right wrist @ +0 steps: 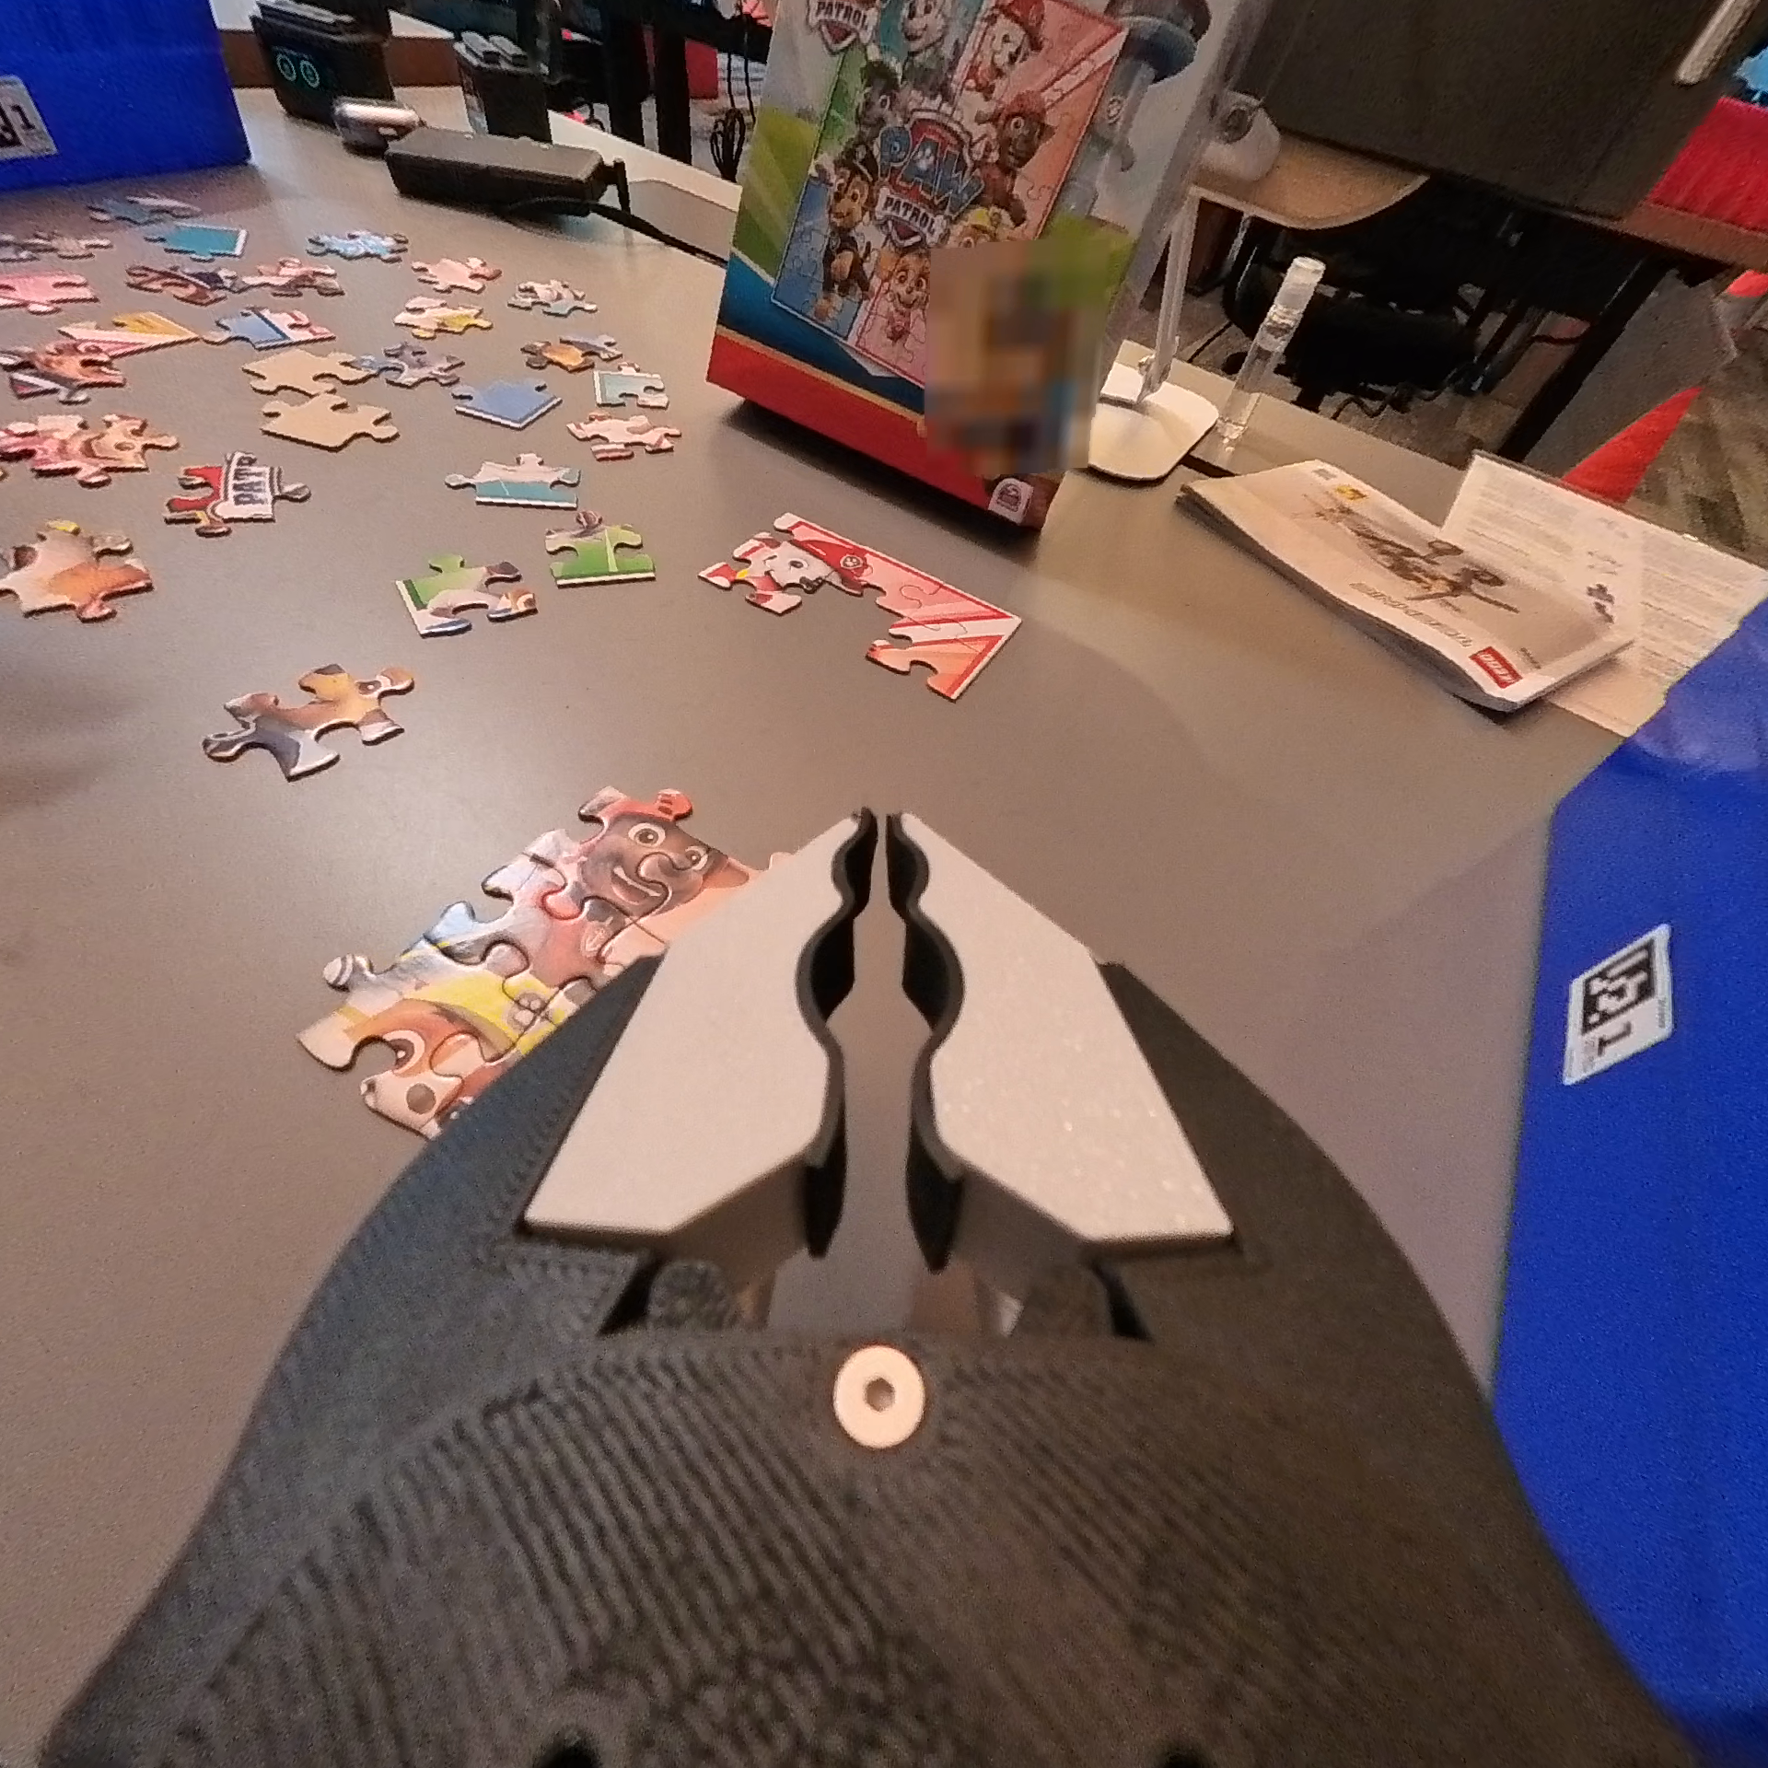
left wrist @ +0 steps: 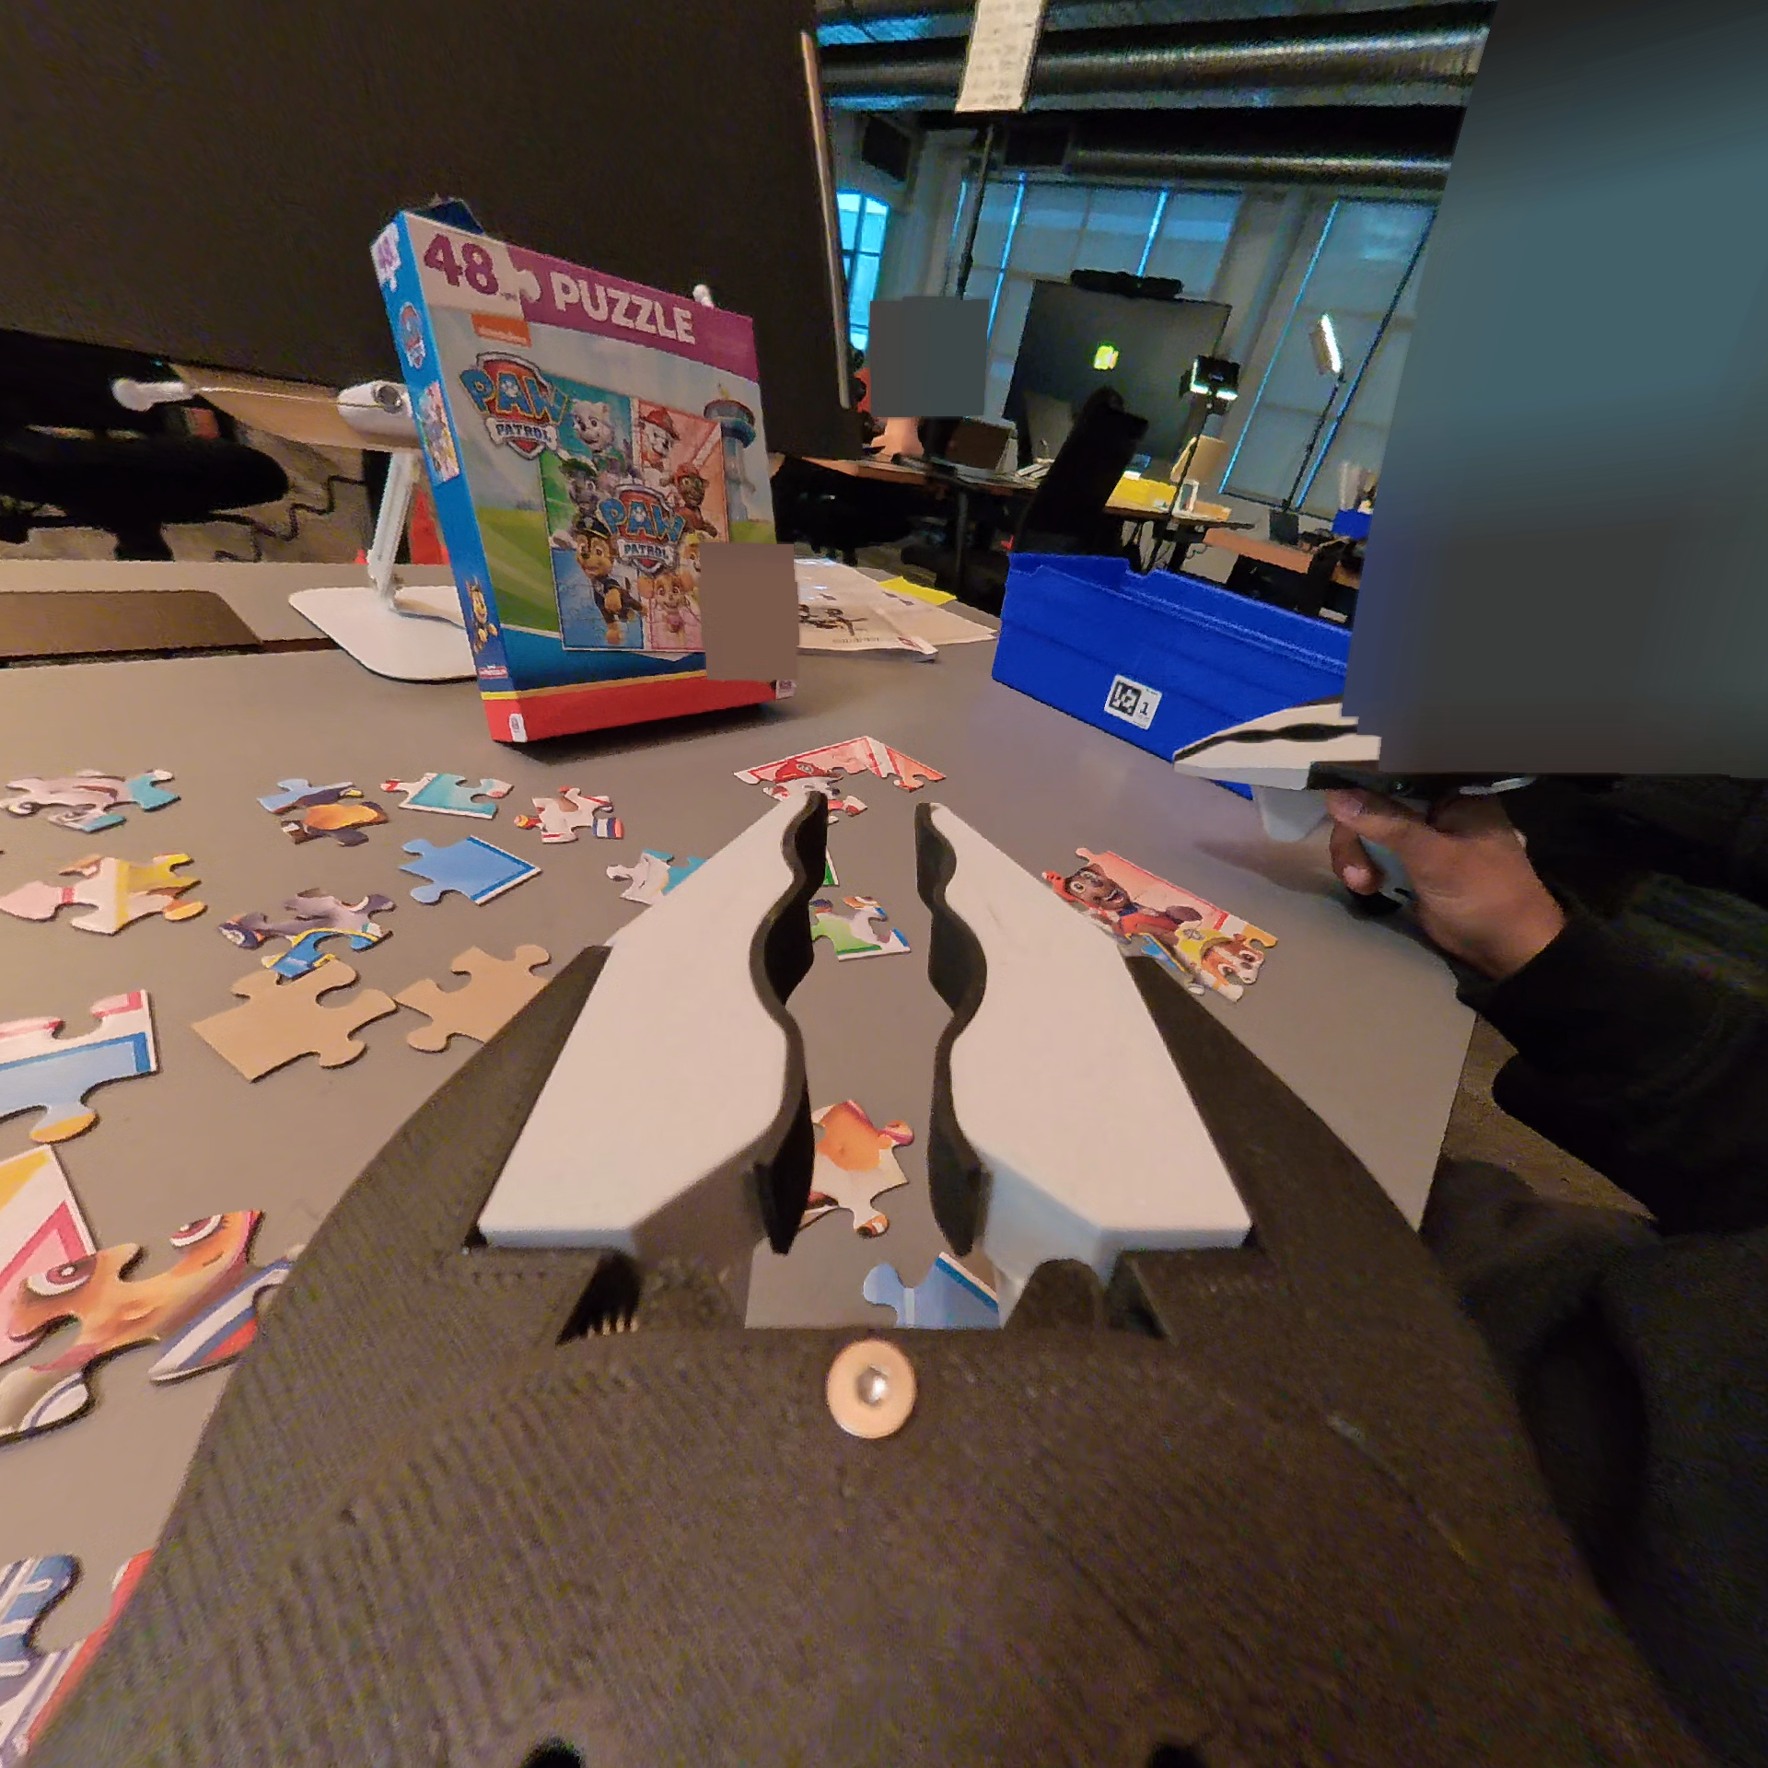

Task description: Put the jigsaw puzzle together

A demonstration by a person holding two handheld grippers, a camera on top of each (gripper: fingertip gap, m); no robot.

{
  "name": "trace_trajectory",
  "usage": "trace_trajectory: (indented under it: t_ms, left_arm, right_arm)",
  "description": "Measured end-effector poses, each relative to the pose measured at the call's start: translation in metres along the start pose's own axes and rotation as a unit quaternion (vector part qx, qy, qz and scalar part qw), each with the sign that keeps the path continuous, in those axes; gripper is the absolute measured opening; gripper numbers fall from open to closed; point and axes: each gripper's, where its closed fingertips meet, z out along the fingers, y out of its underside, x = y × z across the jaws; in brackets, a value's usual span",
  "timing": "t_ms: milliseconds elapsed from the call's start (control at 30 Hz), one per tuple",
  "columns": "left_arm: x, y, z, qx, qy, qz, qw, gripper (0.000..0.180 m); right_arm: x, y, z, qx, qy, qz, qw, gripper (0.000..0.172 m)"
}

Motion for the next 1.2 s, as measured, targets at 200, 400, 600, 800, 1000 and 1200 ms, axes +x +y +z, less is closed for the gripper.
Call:
trace_trajectory:
  t_ms: [200,400,600,800,1000,1200]
  left_arm:
    - [0.04,-0.012,0.011,0.038,0.074,-0.046,0.996,0.016]
    - [0.129,0.028,0.051,-0.002,0.19,-0.076,0.979,0.016]
    - [0.15,0.037,0.057,-0.007,0.204,-0.043,0.978,0.016]
    - [0.146,0.035,0.057,-0.002,0.206,-0.067,0.976,0.011]
    - [0.15,0.038,0.06,-0.008,0.203,-0.048,0.978,0.007]
    - [0.153,0.034,0.064,0.01,0.206,-0.032,0.978,0.0]
  right_arm:
    - [-0.002,0.004,0.003,-0.016,0.002,-0.009,1.0,0.001]
    - [-0.003,0.005,0.005,-0.021,0.002,-0.015,1.0,0.002]
    - [-0.003,0.005,0.004,-0.02,0.001,-0.014,1.0,0.002]
    - [0.0,0.007,0.006,-0.028,0.006,-0.011,1.0,0.0]
    - [-0.004,-0.01,0.005,0.025,0.01,-0.019,0.999,0.0]
    - [-0.006,-0.012,0.004,0.03,-0.01,-0.004,1.0,0.0]
